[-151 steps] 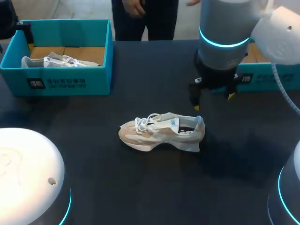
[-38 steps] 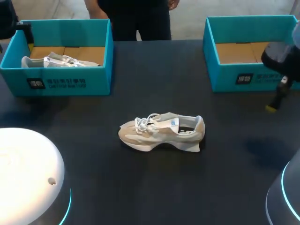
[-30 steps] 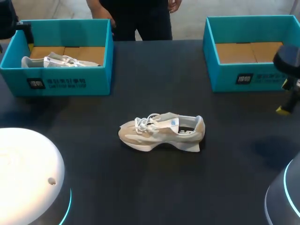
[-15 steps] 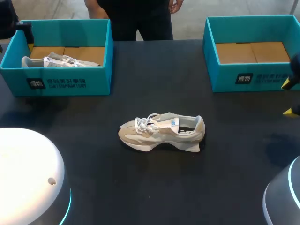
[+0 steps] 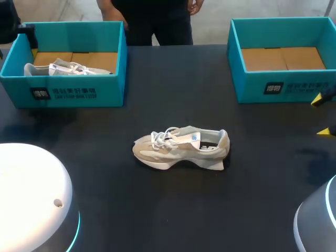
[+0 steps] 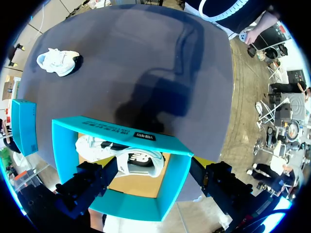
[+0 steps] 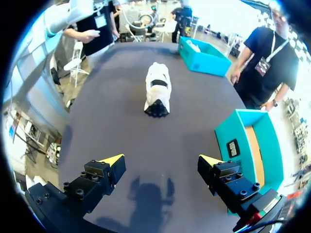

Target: Take the shoe out of the shoebox, open the shoe tongue, remove and reinsert the insole, then place the shoe into the shoebox

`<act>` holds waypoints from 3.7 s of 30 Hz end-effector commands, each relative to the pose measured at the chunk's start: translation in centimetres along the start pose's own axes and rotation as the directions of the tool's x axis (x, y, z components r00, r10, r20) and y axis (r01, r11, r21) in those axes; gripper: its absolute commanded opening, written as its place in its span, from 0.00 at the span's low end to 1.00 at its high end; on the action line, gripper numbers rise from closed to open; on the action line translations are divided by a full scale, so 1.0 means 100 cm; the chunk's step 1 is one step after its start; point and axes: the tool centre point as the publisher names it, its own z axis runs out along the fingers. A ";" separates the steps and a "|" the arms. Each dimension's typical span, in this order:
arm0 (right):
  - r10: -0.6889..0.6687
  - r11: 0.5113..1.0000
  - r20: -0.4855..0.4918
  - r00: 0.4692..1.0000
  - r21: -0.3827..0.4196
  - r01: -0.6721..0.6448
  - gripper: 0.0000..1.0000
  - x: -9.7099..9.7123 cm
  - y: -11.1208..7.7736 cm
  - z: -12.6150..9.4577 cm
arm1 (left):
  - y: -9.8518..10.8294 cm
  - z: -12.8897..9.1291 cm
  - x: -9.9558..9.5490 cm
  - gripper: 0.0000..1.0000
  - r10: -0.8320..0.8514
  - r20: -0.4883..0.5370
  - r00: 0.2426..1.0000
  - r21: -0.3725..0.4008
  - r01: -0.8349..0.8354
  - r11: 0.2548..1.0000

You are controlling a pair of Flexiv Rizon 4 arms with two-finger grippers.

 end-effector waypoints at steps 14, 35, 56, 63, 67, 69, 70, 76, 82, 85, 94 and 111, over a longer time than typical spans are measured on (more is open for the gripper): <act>0.011 0.984 -0.032 0.999 -0.176 -0.016 1.00 -0.007 -0.004 0.026 | -0.001 0.000 0.001 1.00 0.001 -0.002 1.000 -0.002 -0.001 1.000; 0.011 0.976 -0.013 1.000 -0.218 -0.013 1.00 -0.007 -0.005 0.047 | -0.001 0.000 0.001 1.00 0.001 -0.002 1.000 -0.002 -0.001 1.000; 0.035 0.953 0.005 0.999 -0.302 -0.032 1.00 -0.011 0.016 0.117 | -0.001 0.000 0.001 1.00 0.001 -0.002 1.000 -0.002 -0.001 1.000; 0.040 0.945 0.000 0.999 -0.325 -0.038 1.00 -0.008 0.019 0.137 | -0.001 0.000 0.001 1.00 0.001 -0.002 1.000 -0.002 -0.001 1.000; 0.016 0.938 -0.002 1.000 -0.346 -0.015 1.00 -0.007 0.017 0.148 | -0.001 0.000 0.001 1.00 0.001 -0.002 1.000 -0.002 -0.001 1.000; 0.013 0.938 -0.003 1.000 -0.347 -0.013 1.00 -0.006 0.017 0.149 | -0.001 0.000 0.001 1.00 0.001 -0.002 1.000 -0.002 -0.001 1.000; 0.007 0.937 -0.007 1.000 -0.351 -0.008 1.00 -0.005 0.017 0.156 | -0.001 0.000 0.001 1.00 0.001 -0.002 1.000 -0.002 -0.001 1.000; 0.005 0.915 0.016 1.000 -0.404 0.002 1.00 -0.001 0.015 0.169 | -0.001 0.000 0.001 1.00 0.001 -0.002 1.000 -0.002 -0.001 1.000; 0.013 0.915 0.017 1.000 -0.403 -0.005 1.00 0.000 0.015 0.171 | -0.001 0.000 0.001 1.00 0.001 -0.002 1.000 -0.002 -0.001 1.000; 0.013 0.915 0.017 1.000 -0.403 -0.005 1.00 0.000 0.015 0.171 | -0.001 0.000 0.001 1.00 0.001 -0.002 1.000 -0.002 -0.001 1.000; 0.013 0.915 0.017 1.000 -0.403 -0.005 1.00 0.000 0.015 0.171 | -0.001 0.000 0.001 1.00 0.001 -0.002 1.000 -0.002 -0.001 1.000; 0.061 0.913 -0.020 0.998 -0.404 -0.064 1.00 -0.001 0.038 0.190 | -0.001 0.000 0.001 1.00 0.001 -0.002 1.000 -0.002 -0.001 1.000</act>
